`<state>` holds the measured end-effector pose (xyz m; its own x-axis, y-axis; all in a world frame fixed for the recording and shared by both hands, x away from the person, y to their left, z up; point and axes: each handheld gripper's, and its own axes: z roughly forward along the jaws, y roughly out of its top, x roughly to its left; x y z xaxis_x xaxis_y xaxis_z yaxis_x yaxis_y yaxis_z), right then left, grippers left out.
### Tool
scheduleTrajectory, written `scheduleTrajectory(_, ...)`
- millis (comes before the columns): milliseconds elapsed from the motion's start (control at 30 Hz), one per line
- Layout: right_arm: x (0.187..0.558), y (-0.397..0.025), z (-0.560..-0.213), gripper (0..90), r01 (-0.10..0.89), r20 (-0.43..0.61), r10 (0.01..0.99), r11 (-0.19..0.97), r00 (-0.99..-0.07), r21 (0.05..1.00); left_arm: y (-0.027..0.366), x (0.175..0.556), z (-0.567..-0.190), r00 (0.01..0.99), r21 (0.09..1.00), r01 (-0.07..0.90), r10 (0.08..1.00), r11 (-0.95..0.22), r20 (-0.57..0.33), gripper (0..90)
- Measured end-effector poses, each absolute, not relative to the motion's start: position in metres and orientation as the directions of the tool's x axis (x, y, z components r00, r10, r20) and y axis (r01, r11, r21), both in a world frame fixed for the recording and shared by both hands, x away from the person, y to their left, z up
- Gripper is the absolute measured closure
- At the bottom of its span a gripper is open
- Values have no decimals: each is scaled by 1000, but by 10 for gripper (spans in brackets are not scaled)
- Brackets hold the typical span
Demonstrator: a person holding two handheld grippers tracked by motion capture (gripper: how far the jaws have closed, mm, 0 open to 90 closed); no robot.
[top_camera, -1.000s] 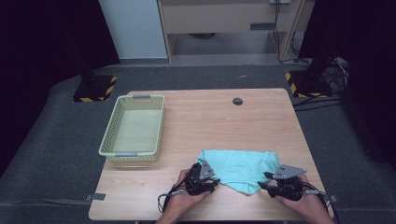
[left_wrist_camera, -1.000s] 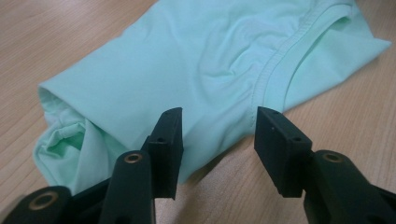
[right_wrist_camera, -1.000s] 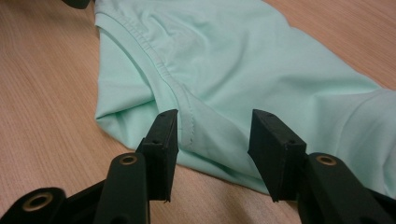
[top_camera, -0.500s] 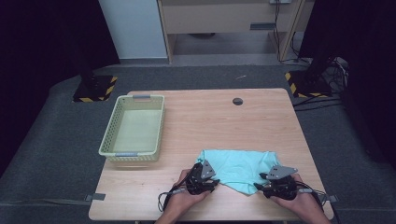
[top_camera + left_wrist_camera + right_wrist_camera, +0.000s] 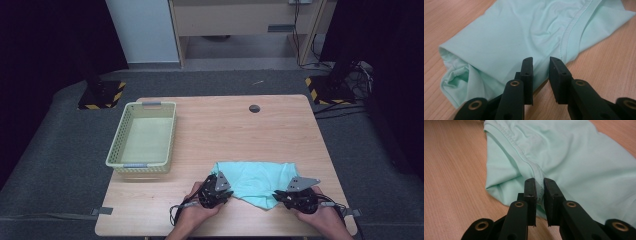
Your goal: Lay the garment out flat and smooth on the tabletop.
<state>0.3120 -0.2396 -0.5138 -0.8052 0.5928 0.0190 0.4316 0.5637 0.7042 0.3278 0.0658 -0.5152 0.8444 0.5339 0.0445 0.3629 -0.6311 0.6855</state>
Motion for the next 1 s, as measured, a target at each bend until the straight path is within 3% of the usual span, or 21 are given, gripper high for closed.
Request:
scheduleTrajectory(400,313,-240,-503,840,445,57,611,507,-790,739,65,328,-513,847,688,356,529,-632,48,890)
scheduleTrajectory(533,313,-239,-503,839,444,55,611,508,-790,738,65,328,-512,846,694,356,531,-625,44,900)
scheduleTrajectory(833,314,-239,-500,840,442,56,618,493,-784,749,60,326,-514,849,702,357,527,-616,30,850)
scheduleTrajectory(933,315,-240,-499,840,448,62,623,487,-780,750,60,326,-515,844,710,362,535,-604,25,792)
scheduleTrajectory(1000,316,-240,-499,840,452,67,626,480,-777,752,59,326,-515,838,718,372,546,-588,13,706)
